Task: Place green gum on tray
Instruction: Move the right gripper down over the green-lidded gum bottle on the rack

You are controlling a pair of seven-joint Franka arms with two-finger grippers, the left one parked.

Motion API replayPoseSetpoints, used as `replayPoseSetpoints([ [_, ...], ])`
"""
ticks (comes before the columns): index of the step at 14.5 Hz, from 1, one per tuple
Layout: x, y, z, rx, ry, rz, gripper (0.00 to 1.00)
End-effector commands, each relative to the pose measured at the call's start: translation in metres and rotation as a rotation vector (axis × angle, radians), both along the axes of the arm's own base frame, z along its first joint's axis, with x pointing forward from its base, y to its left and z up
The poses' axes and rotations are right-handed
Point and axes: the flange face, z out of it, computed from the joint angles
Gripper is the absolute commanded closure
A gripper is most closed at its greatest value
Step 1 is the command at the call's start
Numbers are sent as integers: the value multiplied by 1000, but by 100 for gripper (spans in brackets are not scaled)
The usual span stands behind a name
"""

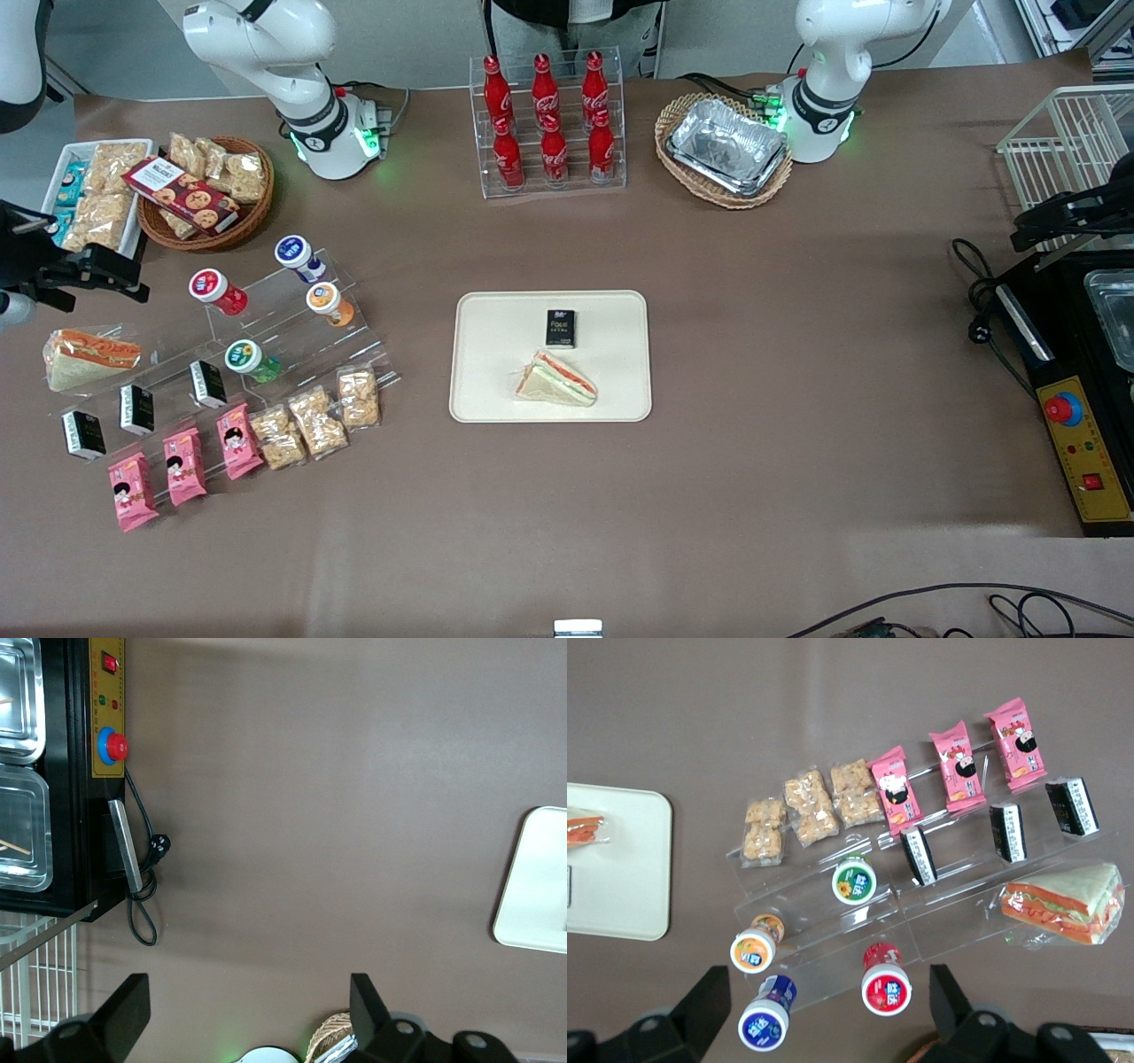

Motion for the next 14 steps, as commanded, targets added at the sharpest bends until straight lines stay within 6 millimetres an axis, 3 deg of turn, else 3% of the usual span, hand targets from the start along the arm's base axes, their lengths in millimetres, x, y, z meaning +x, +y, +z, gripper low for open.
replayPoseSetpoints([
  [1,-47,2,0,21,0,16,0],
  [4,-48,2,-7,21,9,16,0],
  [5,-46,2,-18,21,18,15,0],
  [6,-42,3,-34,19,16,15,0],
  [10,-32,2,-128,9,17,19,0],
  [14,-17,0,-193,-4,14,18,0],
])
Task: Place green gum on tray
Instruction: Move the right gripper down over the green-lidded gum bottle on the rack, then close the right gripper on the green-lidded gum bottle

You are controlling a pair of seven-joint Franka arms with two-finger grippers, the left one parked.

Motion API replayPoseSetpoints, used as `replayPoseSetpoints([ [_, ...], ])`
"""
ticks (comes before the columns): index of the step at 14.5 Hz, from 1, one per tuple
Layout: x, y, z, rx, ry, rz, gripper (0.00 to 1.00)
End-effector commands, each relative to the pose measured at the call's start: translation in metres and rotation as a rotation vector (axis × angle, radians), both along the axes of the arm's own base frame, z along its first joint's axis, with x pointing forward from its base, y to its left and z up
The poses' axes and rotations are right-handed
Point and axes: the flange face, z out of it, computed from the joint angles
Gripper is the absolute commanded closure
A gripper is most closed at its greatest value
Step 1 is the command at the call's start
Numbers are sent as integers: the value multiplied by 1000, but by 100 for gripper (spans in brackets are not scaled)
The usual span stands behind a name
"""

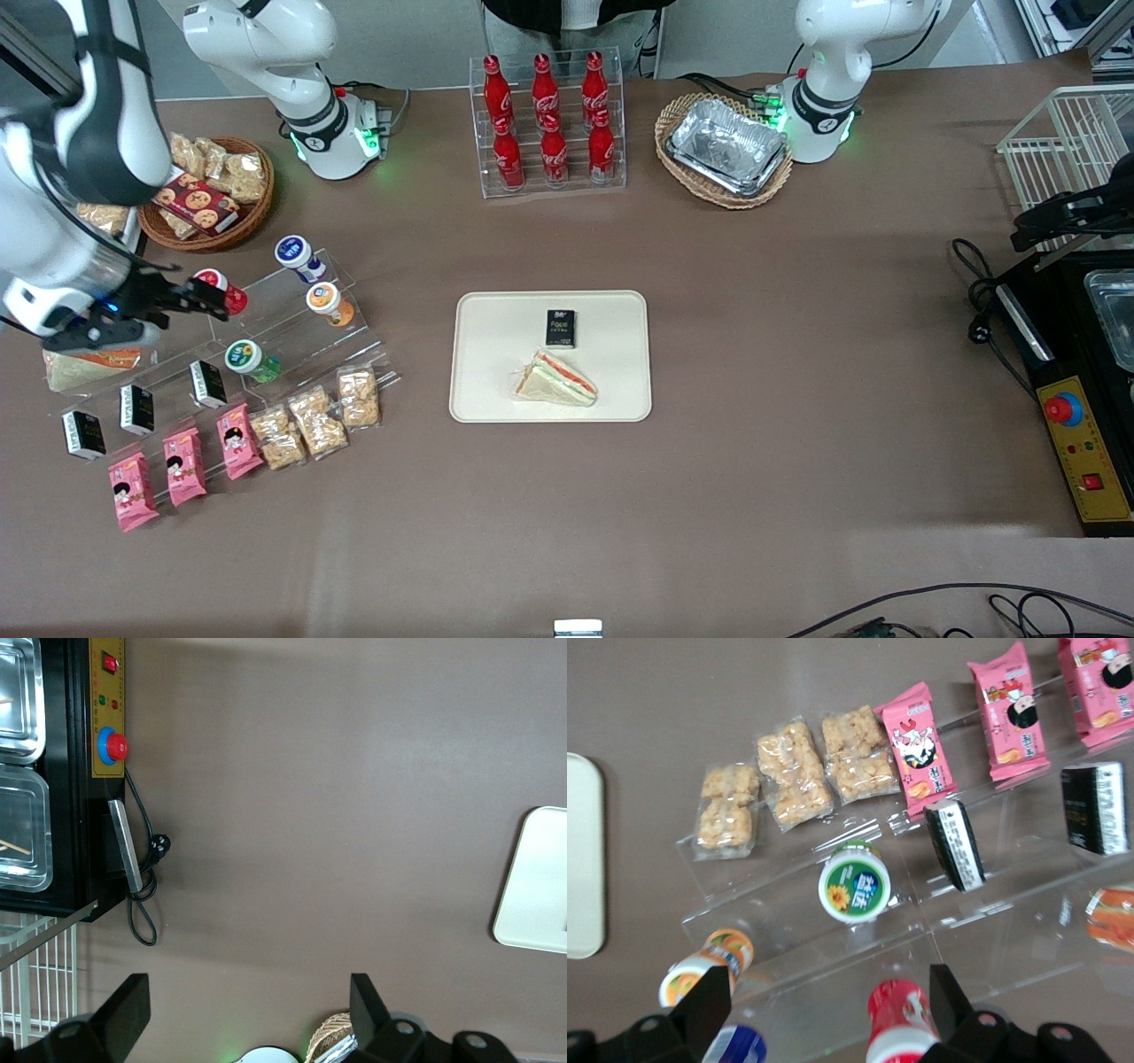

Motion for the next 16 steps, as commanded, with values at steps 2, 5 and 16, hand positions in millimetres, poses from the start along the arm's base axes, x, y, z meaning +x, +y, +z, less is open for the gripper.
replayPoseSetpoints([
  [2,9,-1,-56,-11,-9,13,0],
  [5,14,-2,-78,-14,6,12,0],
  [16,21,-3,-120,-20,14,11,0],
])
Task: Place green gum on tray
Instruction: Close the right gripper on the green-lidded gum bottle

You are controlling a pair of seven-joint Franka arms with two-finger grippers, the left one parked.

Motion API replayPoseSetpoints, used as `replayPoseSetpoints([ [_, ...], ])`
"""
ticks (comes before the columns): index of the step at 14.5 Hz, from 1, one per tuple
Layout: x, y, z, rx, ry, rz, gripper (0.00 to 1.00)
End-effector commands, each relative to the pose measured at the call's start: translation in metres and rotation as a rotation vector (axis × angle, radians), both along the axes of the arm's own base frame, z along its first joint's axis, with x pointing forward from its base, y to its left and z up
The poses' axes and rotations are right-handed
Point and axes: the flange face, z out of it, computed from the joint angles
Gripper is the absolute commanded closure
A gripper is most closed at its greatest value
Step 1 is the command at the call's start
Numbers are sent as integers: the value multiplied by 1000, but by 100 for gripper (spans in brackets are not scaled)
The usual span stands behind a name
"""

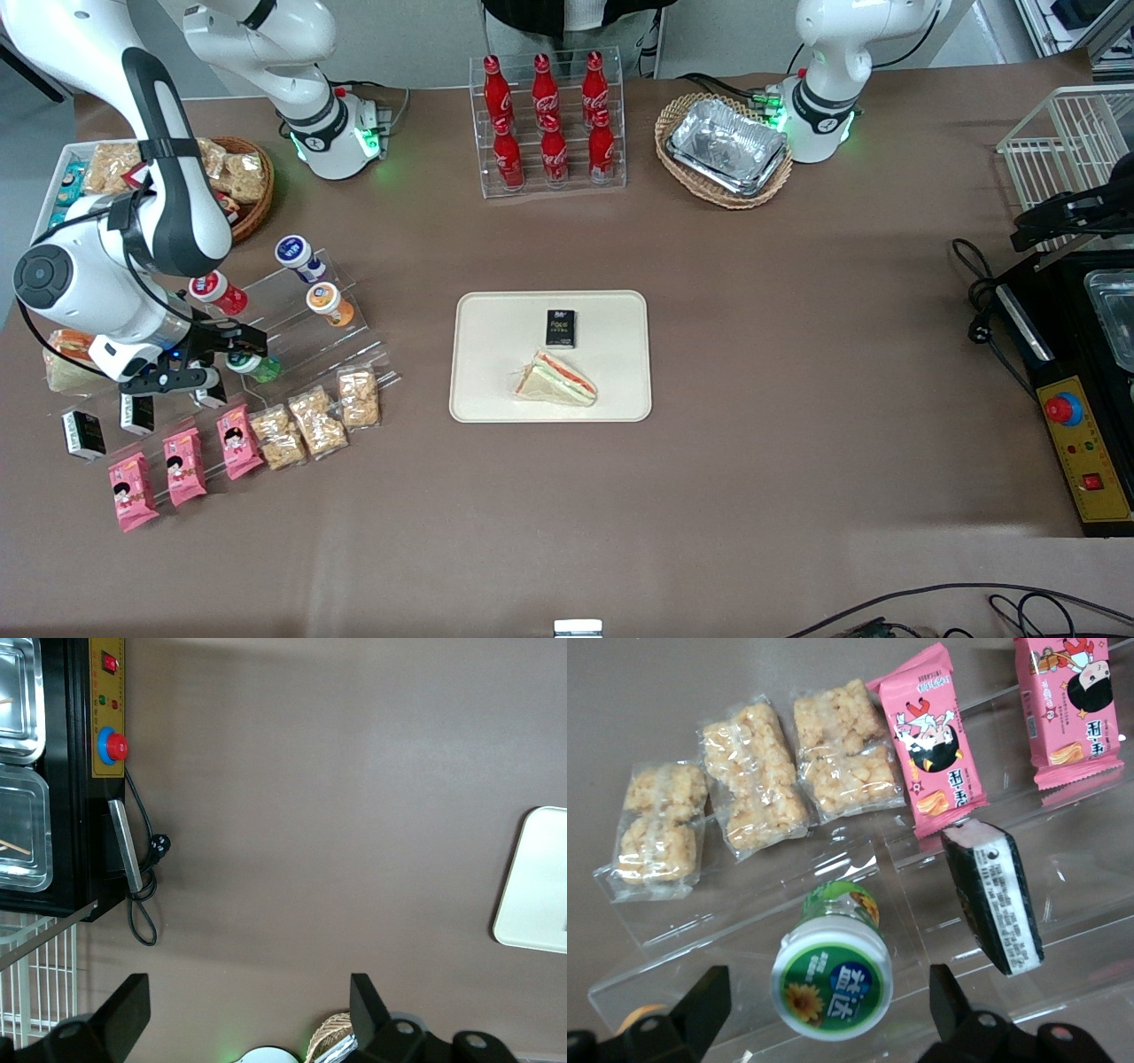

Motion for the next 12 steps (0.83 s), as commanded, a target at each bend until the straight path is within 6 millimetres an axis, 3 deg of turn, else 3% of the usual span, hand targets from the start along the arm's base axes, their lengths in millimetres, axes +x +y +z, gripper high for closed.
replayPoseSetpoints([
  [1,2,-1,-11,-4,-16,8,0],
  [5,3,-2,-20,-7,-26,6,5],
  [6,3,-2,-21,-7,-25,6,15],
  [8,3,-2,-22,-7,-23,6,24],
  [11,3,-2,-23,-7,-21,4,29],
  [12,3,-2,-23,-7,-21,4,35],
])
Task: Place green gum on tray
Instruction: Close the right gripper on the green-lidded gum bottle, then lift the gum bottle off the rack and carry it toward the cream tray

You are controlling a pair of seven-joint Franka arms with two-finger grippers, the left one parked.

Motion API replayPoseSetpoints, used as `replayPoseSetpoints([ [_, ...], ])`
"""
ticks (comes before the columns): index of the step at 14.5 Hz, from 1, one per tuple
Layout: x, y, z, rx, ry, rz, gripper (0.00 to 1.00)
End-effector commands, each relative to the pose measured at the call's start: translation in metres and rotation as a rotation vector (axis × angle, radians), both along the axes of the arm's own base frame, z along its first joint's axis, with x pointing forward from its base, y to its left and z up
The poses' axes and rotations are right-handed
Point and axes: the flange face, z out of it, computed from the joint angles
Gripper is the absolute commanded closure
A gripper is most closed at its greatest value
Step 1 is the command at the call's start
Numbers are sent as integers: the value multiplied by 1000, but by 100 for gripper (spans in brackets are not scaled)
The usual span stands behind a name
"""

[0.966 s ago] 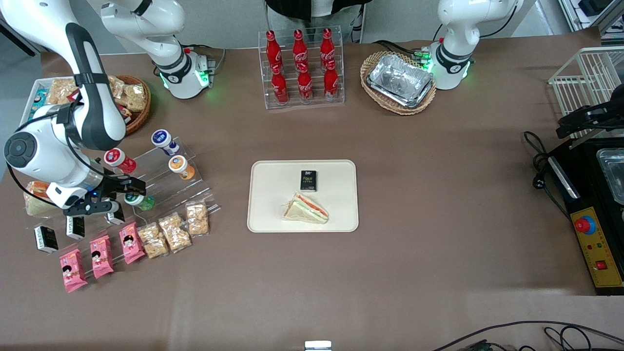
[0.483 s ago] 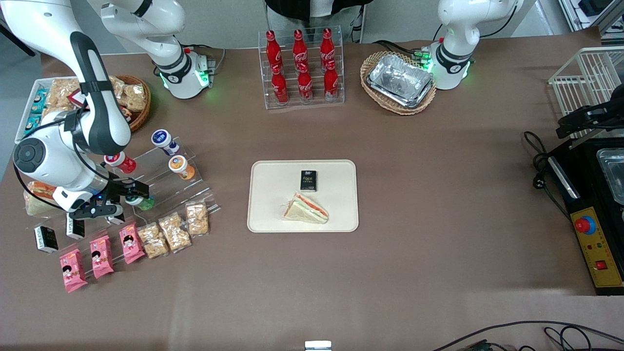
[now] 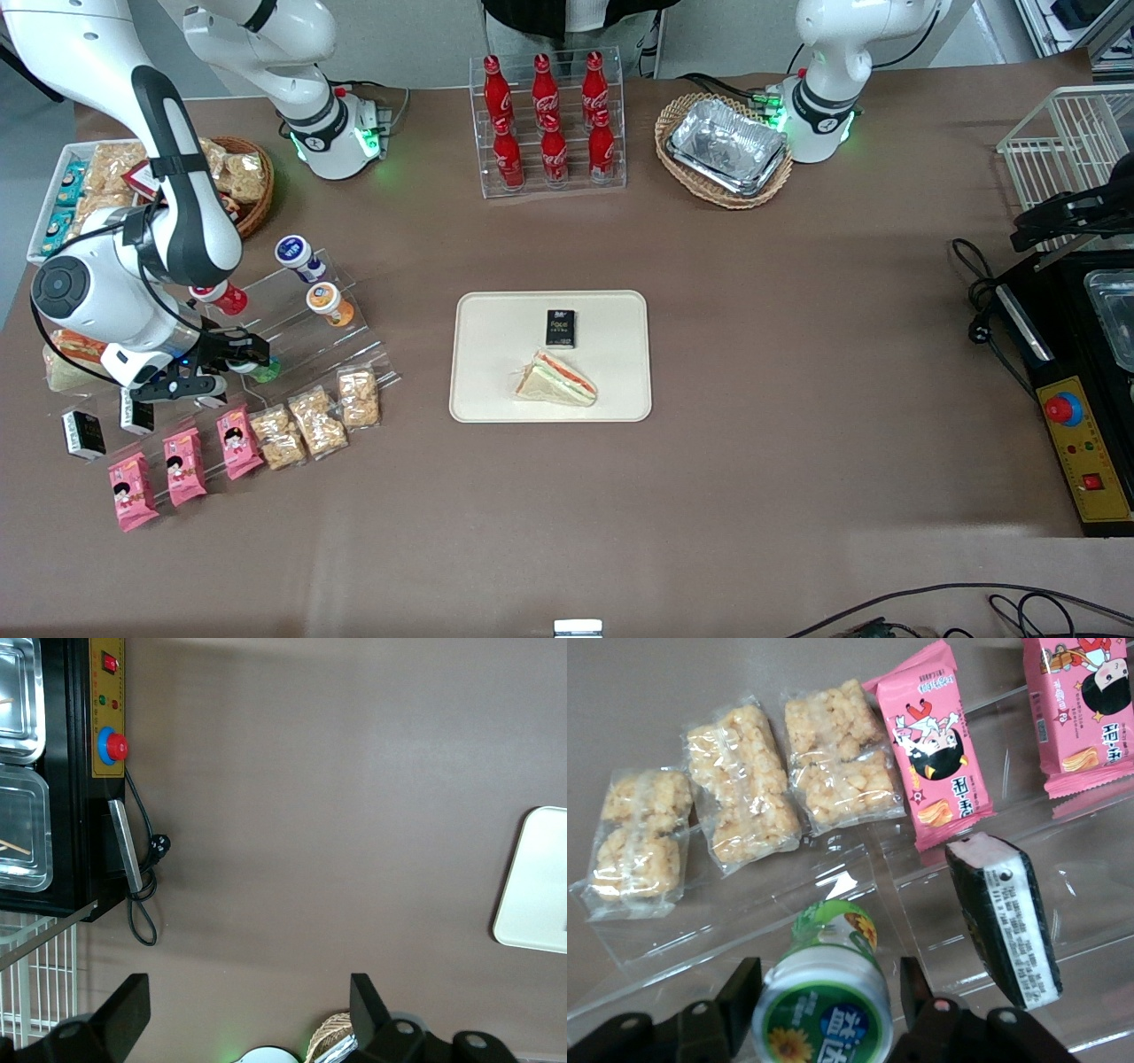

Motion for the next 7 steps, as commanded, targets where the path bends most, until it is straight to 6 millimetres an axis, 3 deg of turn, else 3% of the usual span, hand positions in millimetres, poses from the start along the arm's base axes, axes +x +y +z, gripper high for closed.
replayPoseSetpoints([
  [1,0,0,-2,-2,-13,7,38],
  [5,3,1,11,-1,-28,10,59],
  [7,4,1,41,-2,-77,13,60],
])
